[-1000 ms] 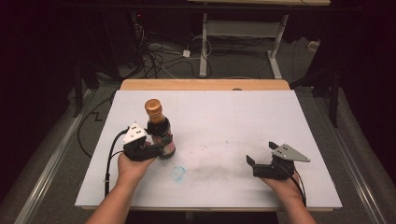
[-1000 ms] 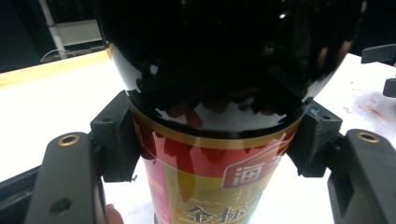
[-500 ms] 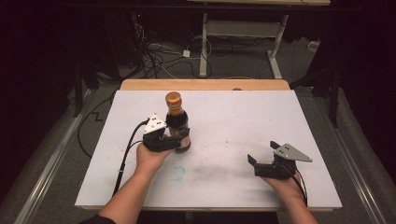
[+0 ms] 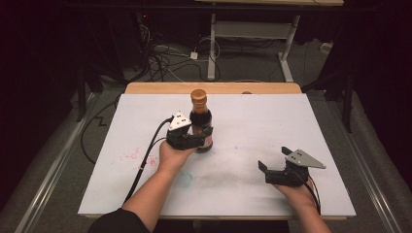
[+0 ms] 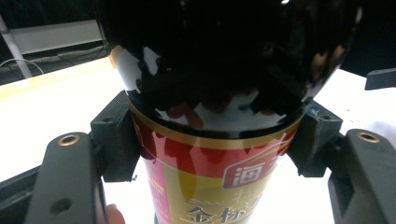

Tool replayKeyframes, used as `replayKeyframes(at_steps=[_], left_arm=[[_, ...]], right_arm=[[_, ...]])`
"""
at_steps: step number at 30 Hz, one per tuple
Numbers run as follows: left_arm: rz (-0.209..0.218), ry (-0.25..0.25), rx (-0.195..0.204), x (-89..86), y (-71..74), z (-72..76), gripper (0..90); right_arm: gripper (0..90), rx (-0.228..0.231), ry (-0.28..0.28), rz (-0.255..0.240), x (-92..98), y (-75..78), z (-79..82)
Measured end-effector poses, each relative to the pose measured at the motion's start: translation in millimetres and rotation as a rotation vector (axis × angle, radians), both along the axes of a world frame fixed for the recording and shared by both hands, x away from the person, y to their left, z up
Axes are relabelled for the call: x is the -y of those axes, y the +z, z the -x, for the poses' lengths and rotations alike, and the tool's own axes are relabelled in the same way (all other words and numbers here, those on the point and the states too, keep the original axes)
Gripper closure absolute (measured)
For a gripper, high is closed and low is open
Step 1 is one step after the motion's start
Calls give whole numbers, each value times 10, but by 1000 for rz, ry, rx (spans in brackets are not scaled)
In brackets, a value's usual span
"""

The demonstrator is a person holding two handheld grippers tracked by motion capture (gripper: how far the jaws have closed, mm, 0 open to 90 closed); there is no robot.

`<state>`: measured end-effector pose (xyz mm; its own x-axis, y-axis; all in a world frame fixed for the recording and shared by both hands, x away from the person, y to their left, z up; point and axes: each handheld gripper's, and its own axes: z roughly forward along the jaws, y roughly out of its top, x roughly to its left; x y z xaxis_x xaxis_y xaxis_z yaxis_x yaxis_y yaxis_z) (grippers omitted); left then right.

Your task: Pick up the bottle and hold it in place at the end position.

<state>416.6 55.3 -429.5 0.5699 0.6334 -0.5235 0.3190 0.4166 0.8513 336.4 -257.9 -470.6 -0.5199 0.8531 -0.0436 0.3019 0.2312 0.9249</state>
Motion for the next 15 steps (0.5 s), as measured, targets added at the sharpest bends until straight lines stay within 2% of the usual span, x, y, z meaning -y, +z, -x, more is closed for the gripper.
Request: replayKeyframes(at_steps=[15], left_arm=[[-15, -4, -2, 186, -88, -140, 289]], right_arm=[[4, 2, 7, 2, 1, -5, -7]])
